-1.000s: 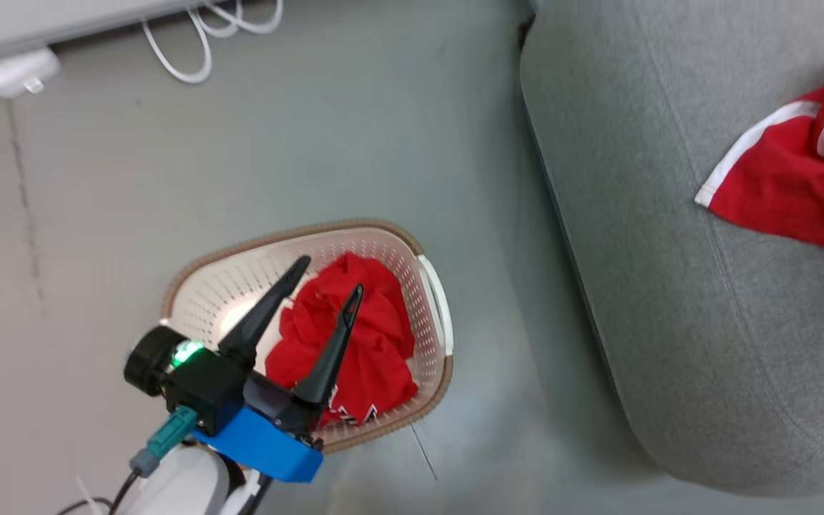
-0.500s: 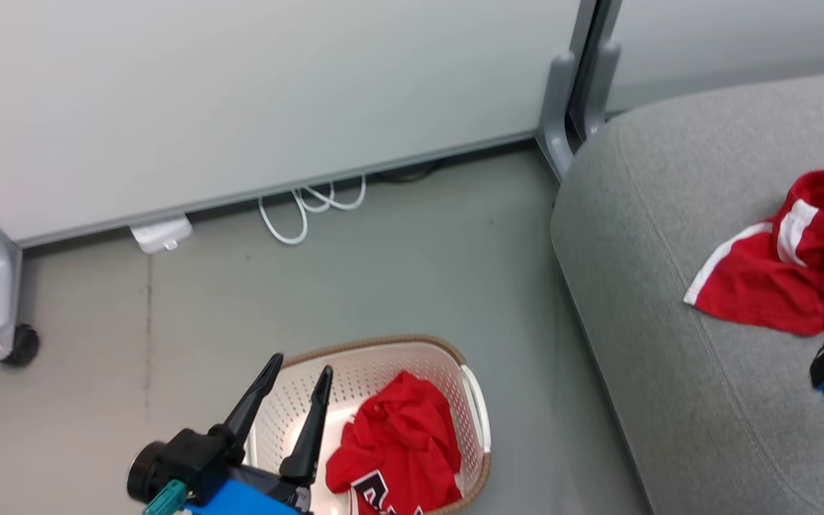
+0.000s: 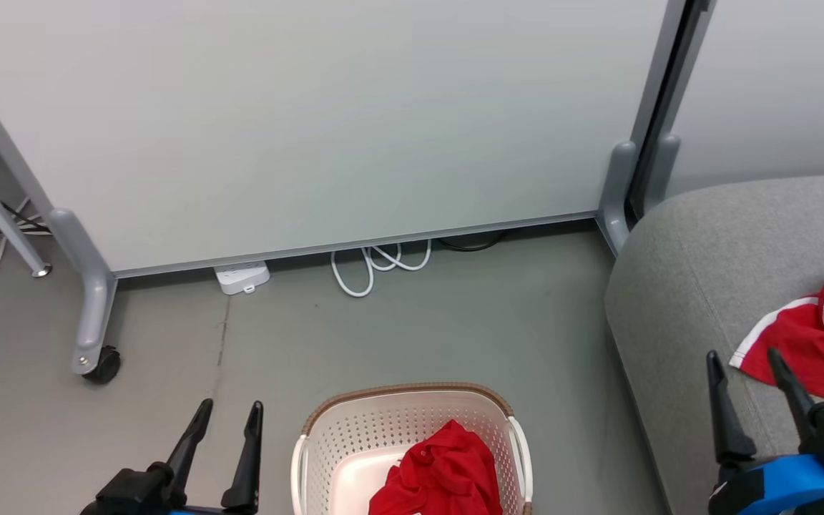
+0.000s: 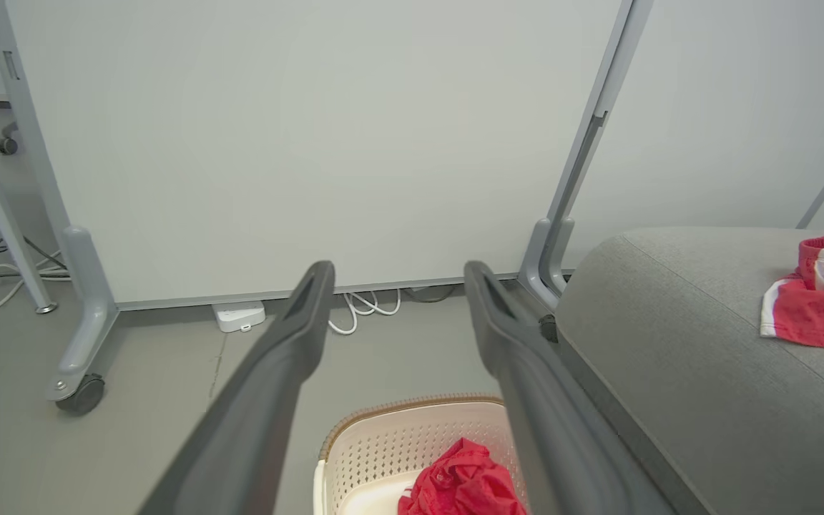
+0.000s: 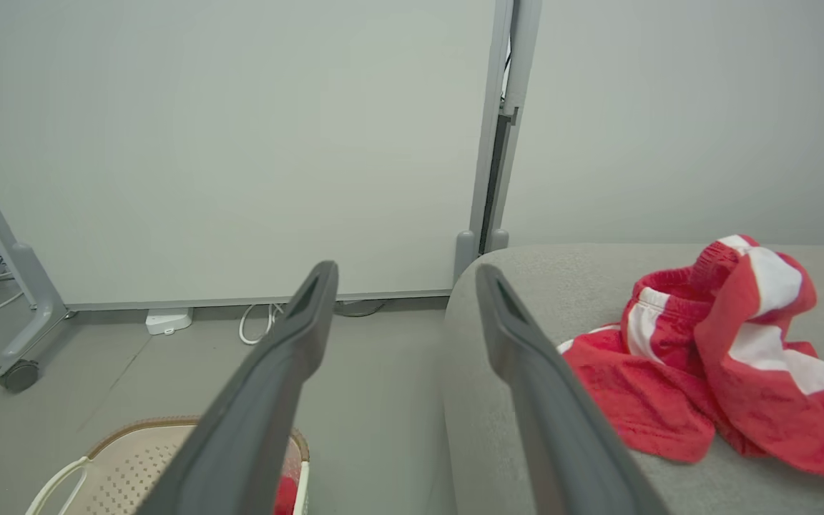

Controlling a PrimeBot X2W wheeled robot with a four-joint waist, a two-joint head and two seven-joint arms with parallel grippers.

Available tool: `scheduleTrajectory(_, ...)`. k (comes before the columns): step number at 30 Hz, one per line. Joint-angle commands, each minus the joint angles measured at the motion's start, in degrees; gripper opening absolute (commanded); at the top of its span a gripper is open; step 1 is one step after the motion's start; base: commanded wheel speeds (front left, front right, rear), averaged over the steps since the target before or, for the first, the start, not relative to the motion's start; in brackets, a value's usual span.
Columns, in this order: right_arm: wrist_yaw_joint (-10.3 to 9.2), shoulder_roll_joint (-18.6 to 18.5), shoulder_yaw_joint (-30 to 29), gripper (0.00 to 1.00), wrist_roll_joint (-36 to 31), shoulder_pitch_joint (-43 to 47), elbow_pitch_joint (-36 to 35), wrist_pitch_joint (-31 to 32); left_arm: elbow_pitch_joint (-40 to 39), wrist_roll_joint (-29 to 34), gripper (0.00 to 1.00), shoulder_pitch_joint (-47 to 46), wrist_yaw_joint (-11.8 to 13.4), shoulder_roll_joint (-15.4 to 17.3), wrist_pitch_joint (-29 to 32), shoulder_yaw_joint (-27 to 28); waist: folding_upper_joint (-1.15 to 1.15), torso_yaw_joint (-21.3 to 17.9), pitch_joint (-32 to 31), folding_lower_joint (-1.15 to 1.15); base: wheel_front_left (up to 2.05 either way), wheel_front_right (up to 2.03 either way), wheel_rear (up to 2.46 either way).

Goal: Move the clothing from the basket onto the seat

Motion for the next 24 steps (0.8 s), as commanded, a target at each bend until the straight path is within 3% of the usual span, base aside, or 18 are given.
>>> scheduleTrajectory(1,-0.02,0.43,0.47,1.00,-0.67,1.25,-0.76,0.22,0.23,0.20,1.00,0.54,0.06,-0.01,-0.18,0.82,0.00,0.79,-0.48,0.01,0.00,0.00,0.00)
scheduleTrajectory(10,-0.02,2.81,2.70,1.00,-1.24,4.47,-1.44,-0.73,1.54,0.86,1.00,1.73,-0.19,-0.54,-0.19,4.79,0.00,2.30,-1.27,0.01,0.00,0.00,0.00)
scheduleTrajectory(24,-0.02,3.33,3.59,1.00,-1.69,4.33,-1.22,-0.51,1.76,2.09,1.00,2.45,-0.91,-1.51,-0.19,6.74,0.00,2.31,-1.27,0.01,0.00,0.00,0.00)
